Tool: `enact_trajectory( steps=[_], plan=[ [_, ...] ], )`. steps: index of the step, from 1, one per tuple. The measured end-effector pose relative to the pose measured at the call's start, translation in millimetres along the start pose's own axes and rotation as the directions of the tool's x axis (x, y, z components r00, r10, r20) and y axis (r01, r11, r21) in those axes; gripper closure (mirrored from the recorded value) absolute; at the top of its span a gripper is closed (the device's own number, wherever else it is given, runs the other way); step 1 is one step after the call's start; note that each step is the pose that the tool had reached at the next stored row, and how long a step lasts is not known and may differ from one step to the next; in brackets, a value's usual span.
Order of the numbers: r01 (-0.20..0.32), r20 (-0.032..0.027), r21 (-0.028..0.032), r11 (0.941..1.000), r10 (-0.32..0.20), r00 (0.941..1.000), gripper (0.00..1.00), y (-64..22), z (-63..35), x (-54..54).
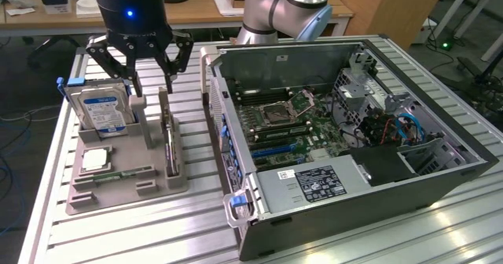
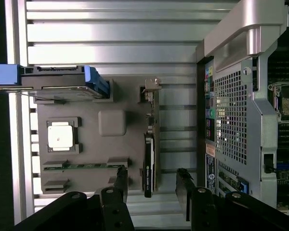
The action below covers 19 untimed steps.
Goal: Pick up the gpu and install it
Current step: 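Pick up the gpu and move the gpu toward the slot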
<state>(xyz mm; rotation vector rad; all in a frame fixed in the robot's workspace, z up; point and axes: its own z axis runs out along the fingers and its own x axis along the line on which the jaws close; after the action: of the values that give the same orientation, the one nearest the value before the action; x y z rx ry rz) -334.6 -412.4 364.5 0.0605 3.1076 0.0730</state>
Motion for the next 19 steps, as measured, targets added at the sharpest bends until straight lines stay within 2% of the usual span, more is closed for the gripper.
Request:
enact_trajectory(
  steps=[19],
  plan=[
    [0.001,0.0104,-0.0005,1.0000,-0.001,0.9999,0.47,-0.4,8.6,0.3]
  ],
)
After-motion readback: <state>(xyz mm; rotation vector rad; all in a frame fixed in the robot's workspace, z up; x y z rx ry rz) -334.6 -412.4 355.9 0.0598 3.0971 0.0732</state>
